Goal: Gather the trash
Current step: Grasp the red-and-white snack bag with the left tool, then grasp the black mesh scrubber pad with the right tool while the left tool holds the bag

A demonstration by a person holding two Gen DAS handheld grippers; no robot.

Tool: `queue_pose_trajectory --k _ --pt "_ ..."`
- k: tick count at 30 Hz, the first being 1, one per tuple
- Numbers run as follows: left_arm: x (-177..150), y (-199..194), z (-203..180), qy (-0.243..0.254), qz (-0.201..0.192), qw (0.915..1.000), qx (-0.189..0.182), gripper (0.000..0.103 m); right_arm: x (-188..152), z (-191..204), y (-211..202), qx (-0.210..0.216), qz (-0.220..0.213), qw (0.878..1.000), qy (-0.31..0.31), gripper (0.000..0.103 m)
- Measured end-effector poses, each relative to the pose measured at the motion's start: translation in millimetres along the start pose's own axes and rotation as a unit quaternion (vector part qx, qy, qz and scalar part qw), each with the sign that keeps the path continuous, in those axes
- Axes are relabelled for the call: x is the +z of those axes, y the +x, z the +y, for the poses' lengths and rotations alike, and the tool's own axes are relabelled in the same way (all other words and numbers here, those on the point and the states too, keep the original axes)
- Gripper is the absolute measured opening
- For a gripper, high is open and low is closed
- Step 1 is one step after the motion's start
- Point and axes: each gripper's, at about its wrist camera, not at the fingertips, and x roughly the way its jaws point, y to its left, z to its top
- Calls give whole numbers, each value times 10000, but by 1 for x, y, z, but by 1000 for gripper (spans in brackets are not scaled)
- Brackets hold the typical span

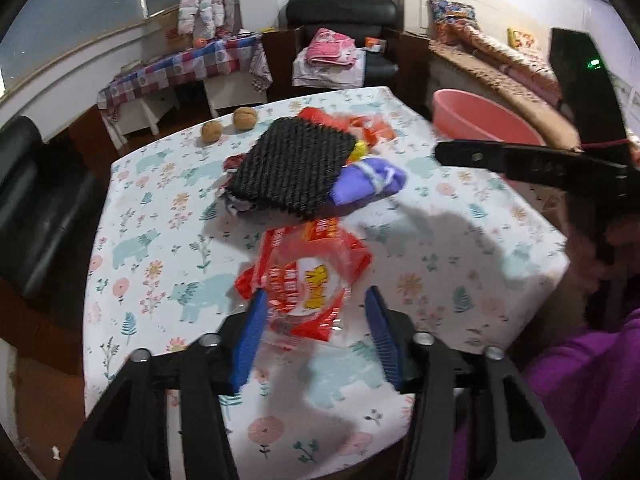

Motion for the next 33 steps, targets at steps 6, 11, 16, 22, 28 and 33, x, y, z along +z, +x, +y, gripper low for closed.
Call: queue_pose_trajectory --k 6,11,16,22,28,33 --pt "-3 2 16 -220 -82 9996 135 16 -1 2 0 81 74 9999 -22 36" --pt "0 -8 29 -444 -326 9983 163 8 4 12 4 257 117 9995 -168 36" --pt "4 -25 50 -918 -687 9934 0 7 20 22 15 741 218 9970 -11 36" --pt "4 -31 64 -1080 -847 9905 18 7 45 18 45 968 528 9920 610 36" --pt "3 -29 71 -1158 -847 9896 -38 7 49 17 74 985 857 9874 894 36" --pt "4 -26 74 -1205 -812 9893 -91 7 47 19 87 994 976 9854 976 36"
